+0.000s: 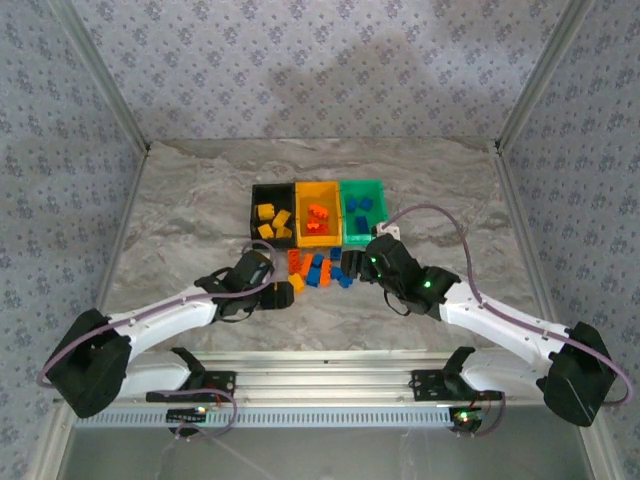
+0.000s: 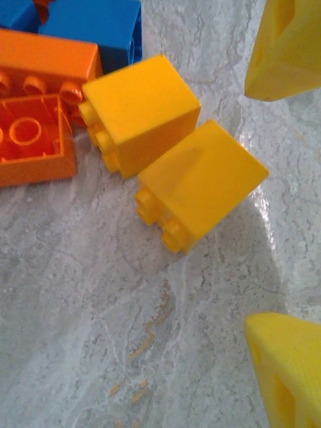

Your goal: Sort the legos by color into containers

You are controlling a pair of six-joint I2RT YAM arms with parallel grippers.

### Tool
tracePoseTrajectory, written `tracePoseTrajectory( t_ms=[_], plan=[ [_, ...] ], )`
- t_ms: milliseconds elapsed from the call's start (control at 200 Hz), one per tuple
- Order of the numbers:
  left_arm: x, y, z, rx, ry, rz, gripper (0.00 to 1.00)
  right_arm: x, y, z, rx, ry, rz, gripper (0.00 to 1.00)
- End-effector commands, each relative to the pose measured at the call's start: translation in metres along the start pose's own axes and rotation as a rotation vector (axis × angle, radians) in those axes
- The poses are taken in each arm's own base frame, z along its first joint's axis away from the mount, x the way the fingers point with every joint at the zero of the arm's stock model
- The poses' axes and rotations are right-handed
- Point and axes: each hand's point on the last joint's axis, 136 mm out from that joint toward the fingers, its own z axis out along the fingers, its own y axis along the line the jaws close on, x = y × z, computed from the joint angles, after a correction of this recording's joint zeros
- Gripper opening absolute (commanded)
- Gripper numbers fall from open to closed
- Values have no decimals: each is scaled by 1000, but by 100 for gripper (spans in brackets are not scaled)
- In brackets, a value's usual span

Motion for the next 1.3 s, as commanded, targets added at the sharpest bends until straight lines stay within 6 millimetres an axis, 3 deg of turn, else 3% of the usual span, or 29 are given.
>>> tracePoseTrajectory(
  t_ms=[0,130,340,430,605,710,919,1139,1294],
  plan=[
    [3,14,6,-74,1,-8,81,0,-5,-3,9,-10,22,87],
    [7,33,3,-151,12,-39,77,-1,-5,-5,5,-14,22,87],
    [6,55,-18,-188,-30,-90,75,-2,-7,-7,3,-26,27,88],
    [1,47,-26,-138,-39,-93,76,-2,-8,-8,3,-26,27,88],
    [-19,9,-35,-7,-87,-63,83,-2,-8,-7,0,-29,30,88],
    [-33,-1,-27,-4,-95,-51,81,-1,-9,-6,3,-25,30,88],
    [-50,-14,-2,-19,-81,-20,65,0,-13,-10,12,-25,32,88],
    [-37,7,15,-121,-25,-10,51,-2,-17,-15,11,-40,44,88],
    [-23,20,25,-165,18,-4,49,-2,-17,-13,8,-39,45,88]
  ],
)
